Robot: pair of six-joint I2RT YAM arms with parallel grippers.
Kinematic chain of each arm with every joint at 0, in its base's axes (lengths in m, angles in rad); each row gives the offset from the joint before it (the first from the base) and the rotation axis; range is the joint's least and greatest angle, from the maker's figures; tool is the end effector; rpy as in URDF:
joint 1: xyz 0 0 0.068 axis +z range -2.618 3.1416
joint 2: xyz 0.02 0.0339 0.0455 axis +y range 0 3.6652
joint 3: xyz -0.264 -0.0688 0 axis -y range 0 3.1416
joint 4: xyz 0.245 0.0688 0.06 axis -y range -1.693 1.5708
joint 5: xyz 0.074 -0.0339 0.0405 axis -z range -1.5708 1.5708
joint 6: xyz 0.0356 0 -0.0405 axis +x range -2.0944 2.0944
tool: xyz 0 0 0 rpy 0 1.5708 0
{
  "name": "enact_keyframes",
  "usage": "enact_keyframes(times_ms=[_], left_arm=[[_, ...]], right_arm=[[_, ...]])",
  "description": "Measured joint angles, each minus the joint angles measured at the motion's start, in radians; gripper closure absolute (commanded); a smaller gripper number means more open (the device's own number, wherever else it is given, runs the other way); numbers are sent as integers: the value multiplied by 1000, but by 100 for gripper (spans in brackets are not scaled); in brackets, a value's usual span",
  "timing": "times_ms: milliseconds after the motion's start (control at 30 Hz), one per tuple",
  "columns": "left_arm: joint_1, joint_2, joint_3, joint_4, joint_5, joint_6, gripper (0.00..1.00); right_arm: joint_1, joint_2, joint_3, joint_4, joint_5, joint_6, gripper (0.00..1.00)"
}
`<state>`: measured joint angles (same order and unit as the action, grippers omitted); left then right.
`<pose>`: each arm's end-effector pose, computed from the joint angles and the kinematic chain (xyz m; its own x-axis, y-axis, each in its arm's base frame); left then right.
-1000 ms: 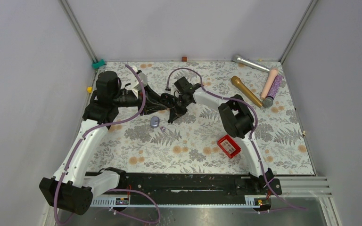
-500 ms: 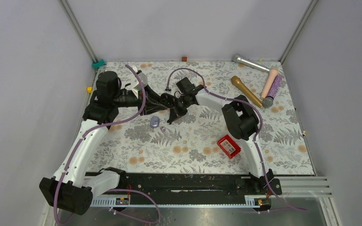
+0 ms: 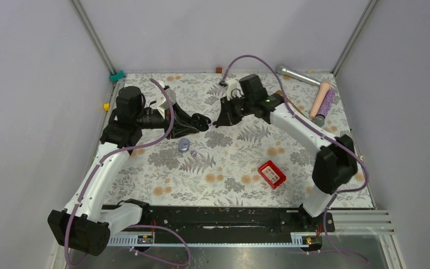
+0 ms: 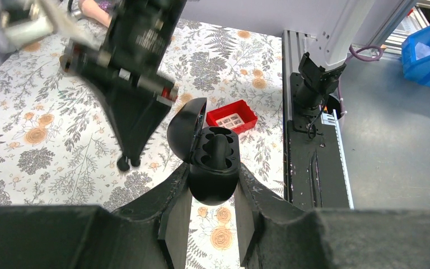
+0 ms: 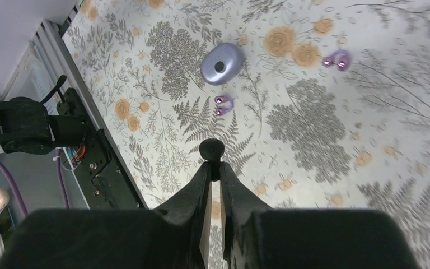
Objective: Insert the wireless bluetooth earbuds into the charging case
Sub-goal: Insert the right earbud into the right side groove of the charging case.
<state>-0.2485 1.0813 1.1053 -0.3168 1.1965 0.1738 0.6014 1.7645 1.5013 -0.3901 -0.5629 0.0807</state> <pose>0.2077 -0.0869 0.3872 -0.1106 0.0933 -0.9895 0.9877 0.1209 -0.0990 0.3237 0.2452 0.3035 -0.5663 -0.3059 -0.7653 -0.7848 0.4838 0.3873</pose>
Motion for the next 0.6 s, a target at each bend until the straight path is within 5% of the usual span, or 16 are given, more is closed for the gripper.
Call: enact_keyframes(times_ms=[433,600], left_arm=[[-9,-2,-52,67,22,-41,93],[-33,19,-54,80,21,-40,96]], right_arm=[[-79,-583,-249,68,62,-116,90],[-79,-693,-267,123,-5,-162,89]])
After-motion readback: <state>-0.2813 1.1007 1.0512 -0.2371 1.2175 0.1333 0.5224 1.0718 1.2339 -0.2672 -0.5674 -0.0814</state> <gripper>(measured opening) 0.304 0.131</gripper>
